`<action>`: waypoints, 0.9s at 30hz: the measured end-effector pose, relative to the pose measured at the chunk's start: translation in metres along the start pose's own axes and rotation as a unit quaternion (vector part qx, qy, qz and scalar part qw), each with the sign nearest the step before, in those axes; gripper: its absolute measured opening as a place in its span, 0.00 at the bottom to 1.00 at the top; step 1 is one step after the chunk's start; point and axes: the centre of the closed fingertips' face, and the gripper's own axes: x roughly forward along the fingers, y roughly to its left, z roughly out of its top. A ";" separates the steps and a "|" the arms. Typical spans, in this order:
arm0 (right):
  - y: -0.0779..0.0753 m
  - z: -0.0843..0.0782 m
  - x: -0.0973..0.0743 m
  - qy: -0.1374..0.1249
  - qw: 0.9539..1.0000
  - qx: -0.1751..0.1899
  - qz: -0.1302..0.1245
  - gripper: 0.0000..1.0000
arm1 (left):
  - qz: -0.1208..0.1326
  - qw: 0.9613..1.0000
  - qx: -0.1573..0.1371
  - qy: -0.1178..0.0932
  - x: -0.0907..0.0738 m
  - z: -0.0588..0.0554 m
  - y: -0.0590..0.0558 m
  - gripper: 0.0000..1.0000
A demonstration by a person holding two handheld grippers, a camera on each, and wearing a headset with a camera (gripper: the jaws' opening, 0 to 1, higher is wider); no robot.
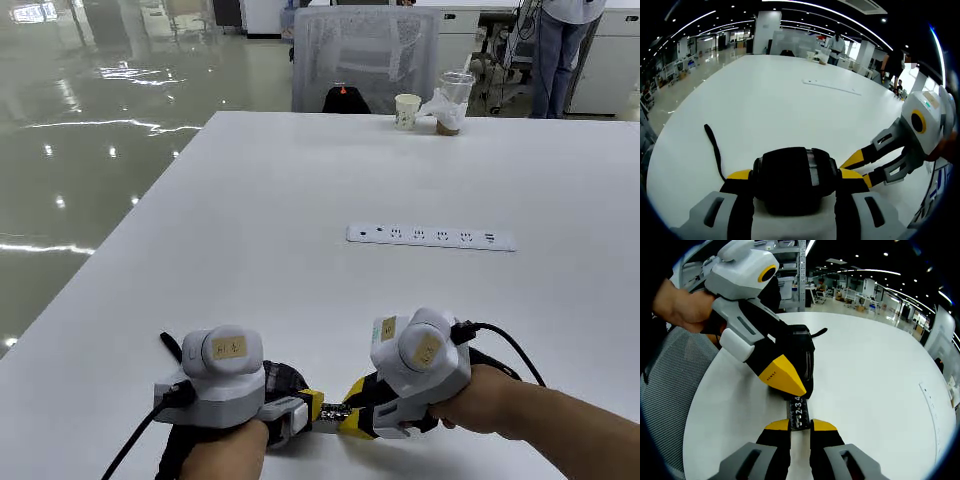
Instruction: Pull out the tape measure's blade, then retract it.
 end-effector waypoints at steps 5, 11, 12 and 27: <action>0.000 0.004 0.004 -0.005 1.000 0.002 0.001 0.11 | 0.000 1.000 0.000 0.001 0.000 0.000 0.000 0.60; 0.001 0.009 0.009 -0.008 1.000 -0.003 0.001 0.11 | -0.001 1.000 -0.001 0.001 0.000 0.000 0.000 0.61; 0.001 0.010 0.011 -0.009 1.000 -0.003 0.001 0.11 | -0.001 1.000 -0.001 0.001 0.000 0.000 0.000 0.61; 0.002 0.019 0.018 -0.014 1.000 -0.008 0.000 0.11 | -0.002 1.000 -0.001 0.001 0.000 0.000 0.000 0.61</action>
